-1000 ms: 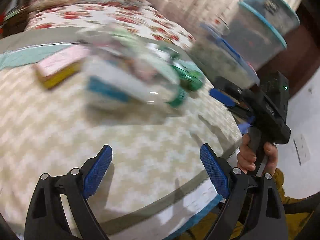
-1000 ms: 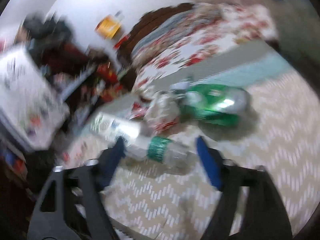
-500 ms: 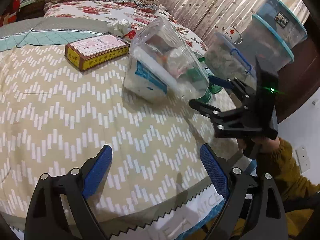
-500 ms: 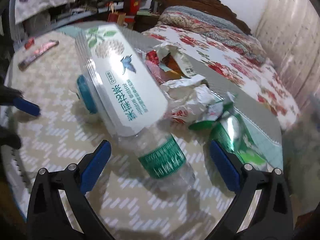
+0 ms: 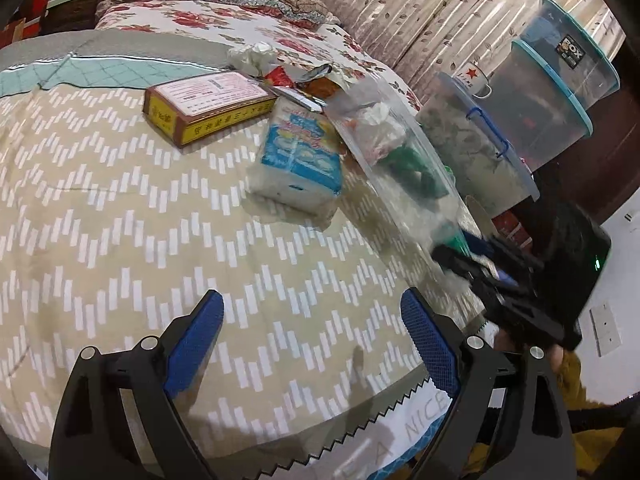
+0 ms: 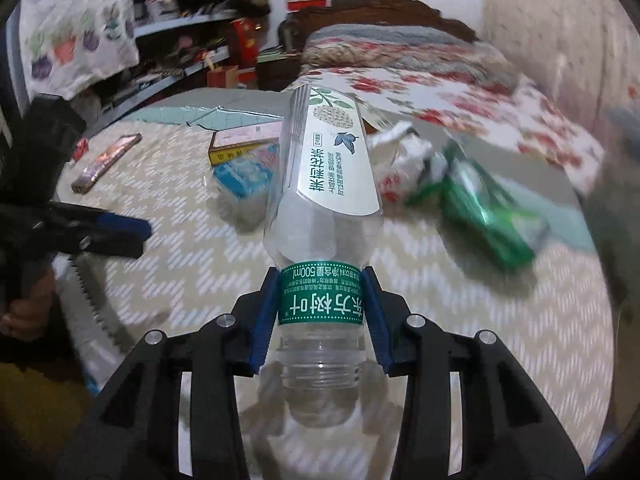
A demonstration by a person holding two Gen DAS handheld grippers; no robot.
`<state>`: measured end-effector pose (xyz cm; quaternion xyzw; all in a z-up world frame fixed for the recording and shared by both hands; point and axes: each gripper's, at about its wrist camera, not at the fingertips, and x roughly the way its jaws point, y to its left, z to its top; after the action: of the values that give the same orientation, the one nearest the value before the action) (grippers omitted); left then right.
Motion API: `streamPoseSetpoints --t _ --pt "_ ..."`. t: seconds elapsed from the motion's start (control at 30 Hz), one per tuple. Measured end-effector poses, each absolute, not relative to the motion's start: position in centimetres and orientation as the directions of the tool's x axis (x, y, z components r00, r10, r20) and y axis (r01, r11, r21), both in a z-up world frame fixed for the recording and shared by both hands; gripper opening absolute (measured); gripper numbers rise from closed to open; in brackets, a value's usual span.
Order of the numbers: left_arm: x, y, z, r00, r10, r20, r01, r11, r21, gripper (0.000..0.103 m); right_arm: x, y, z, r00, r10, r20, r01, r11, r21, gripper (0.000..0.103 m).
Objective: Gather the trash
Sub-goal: 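Grasp the blue-labelled sponge package with the left gripper, then drop the bottle and package into the wastebasket, opening both grippers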
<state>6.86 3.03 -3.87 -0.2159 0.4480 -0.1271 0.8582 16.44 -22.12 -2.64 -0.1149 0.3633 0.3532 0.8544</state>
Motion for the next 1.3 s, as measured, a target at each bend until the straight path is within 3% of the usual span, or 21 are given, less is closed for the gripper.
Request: streamPoseSetpoints --t 0.2,0.4,0.53,0.77,0.8,0.87,0.9,1.17,1.3 --pt "7.9 3.2 -2.7 0.589 -0.385 -0.710 0.027 0.888 -0.459 0.089 13.2 -25.9 -2.4 0.545 0.494 -0.677 -0.607 0.790 0.088 0.043" --pt "10.8 3.2 -1.0 0.616 -0.314 -0.722 0.002 0.918 -0.398 0.094 12.2 -26.5 -3.5 0.536 0.446 -0.717 -0.597 0.801 0.052 0.045" --pt "14.0 2.0 -1.3 0.604 -0.238 -0.761 -0.045 0.943 -0.331 0.094 12.6 -27.1 -3.7 0.547 0.441 -0.711 -0.564 0.822 0.076 0.072" --pt "18.0 -0.8 -3.3 0.571 -0.117 -0.813 -0.059 0.981 -0.183 0.094 14.2 -26.6 -3.9 0.519 0.468 -0.715 -0.568 0.814 0.120 0.078" --pt "18.2 -1.1 -3.7 0.562 -0.103 -0.820 -0.060 0.985 -0.164 0.092 14.5 -26.3 -4.2 0.508 0.467 -0.724 -0.565 0.815 0.130 0.078" --pt "18.3 -1.4 -4.2 0.556 -0.071 -0.828 -0.062 0.990 -0.127 0.080 14.9 -25.9 -4.7 0.477 0.487 -0.732 -0.572 0.804 0.163 0.073" --pt "18.0 -1.7 -4.1 0.564 -0.041 -0.825 -0.054 0.995 -0.086 0.059 15.2 -25.7 -5.1 0.446 0.508 -0.737 -0.582 0.790 0.193 0.060" --pt "14.0 -1.9 -1.5 0.598 -0.250 -0.761 0.055 0.961 -0.273 0.057 14.7 -30.1 -4.8 0.417 0.656 -0.629 -0.534 0.737 0.415 0.058" --pt "13.9 -4.8 -0.7 0.568 -0.344 -0.748 0.144 0.936 -0.320 0.058 14.4 -33.9 -5.3 0.455 0.658 -0.600 -0.448 0.752 0.484 0.058"
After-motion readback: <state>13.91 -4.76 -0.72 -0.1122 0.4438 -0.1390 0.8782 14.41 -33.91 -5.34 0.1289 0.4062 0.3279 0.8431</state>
